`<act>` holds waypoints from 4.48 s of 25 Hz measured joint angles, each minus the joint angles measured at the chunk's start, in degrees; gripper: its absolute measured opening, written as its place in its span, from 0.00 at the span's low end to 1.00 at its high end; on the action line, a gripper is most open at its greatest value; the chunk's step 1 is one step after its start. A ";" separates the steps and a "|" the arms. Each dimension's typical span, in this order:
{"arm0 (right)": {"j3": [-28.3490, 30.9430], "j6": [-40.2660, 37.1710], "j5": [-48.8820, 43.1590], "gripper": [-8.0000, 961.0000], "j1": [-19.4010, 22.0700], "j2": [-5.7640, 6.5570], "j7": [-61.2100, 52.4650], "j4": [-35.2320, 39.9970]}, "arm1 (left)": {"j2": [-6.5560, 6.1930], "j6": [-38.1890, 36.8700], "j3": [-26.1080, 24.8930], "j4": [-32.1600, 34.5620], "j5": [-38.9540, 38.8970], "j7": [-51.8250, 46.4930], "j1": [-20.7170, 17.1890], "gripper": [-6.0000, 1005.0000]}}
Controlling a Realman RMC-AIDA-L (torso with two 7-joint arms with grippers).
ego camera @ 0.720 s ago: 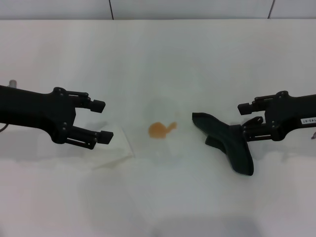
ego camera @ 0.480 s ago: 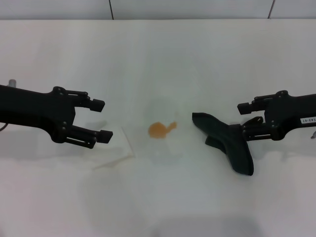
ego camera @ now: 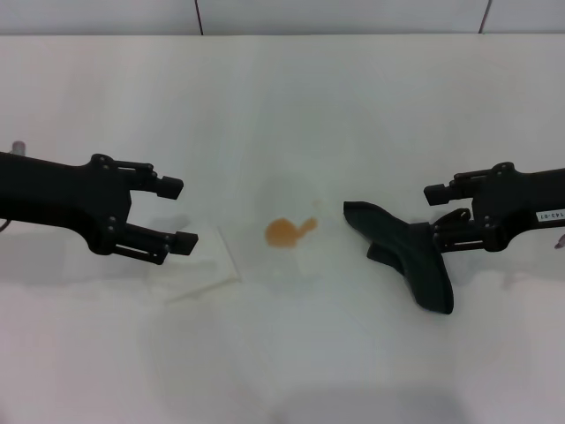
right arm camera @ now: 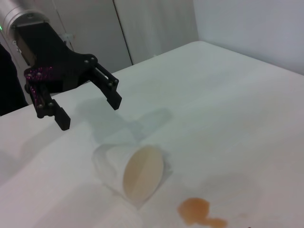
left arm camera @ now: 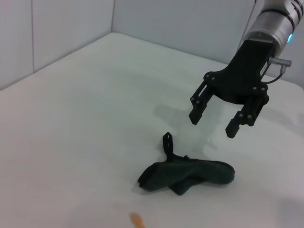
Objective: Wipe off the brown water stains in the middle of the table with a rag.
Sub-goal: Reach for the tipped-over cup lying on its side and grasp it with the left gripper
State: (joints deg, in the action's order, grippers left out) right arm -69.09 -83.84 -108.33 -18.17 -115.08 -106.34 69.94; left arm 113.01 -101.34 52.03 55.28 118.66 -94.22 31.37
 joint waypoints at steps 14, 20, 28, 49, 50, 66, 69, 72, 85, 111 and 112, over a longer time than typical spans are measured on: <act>-2.52 2.74 2.91 0.67 0.16 -0.05 -1.46 -1.36 | -2.74 -0.49 0.06 0.01 6.46 -2.97 4.33 0.83; -3.78 2.98 4.46 0.67 0.33 -0.05 -1.95 -1.60 | -3.35 -1.94 0.35 0.00 13.31 -4.43 8.16 0.83; -5.17 3.38 5.11 0.67 0.61 -0.05 -2.15 -1.60 | -3.15 -3.92 0.52 -0.60 20.99 -6.45 12.31 0.82; -8.11 3.96 5.95 0.67 0.77 -0.05 -1.91 -1.60 | 0.31 -0.51 2.66 -6.07 30.90 -7.77 18.01 0.81; -8.12 3.96 5.95 0.67 0.77 -0.05 -1.90 -1.60 | 0.59 -0.25 2.66 -6.06 30.90 -7.72 18.01 0.81; -8.21 3.08 5.95 0.67 0.77 -0.05 -1.67 -1.11 | 2.20 3.51 2.73 -7.42 31.15 -7.63 17.88 0.80; -8.25 3.07 5.94 0.67 0.76 -0.05 -1.67 -1.11 | 2.25 4.04 2.72 -7.42 31.17 -7.64 17.74 0.80; -8.26 3.06 5.94 0.67 0.73 -0.05 -1.67 -1.18 | 2.48 4.32 2.72 -7.42 31.18 -7.61 17.66 0.79; -8.26 2.96 5.94 0.67 0.71 -0.05 -1.66 -1.06 | 3.46 6.57 2.91 -9.41 31.20 -7.07 18.07 0.79; -8.26 2.45 5.94 0.67 0.77 -0.05 -1.71 -0.95 | 5.48 9.78 4.26 -10.28 31.16 -6.36 17.75 0.77; -8.26 2.45 5.94 0.67 0.77 -0.05 -1.71 -0.95 | 5.58 9.80 4.32 -10.28 31.17 -6.28 17.72 0.77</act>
State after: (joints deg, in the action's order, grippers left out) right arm -77.34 -81.39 -102.39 -17.40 -115.14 -108.05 69.00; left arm 118.59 -91.54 56.34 45.00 149.83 -100.50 49.09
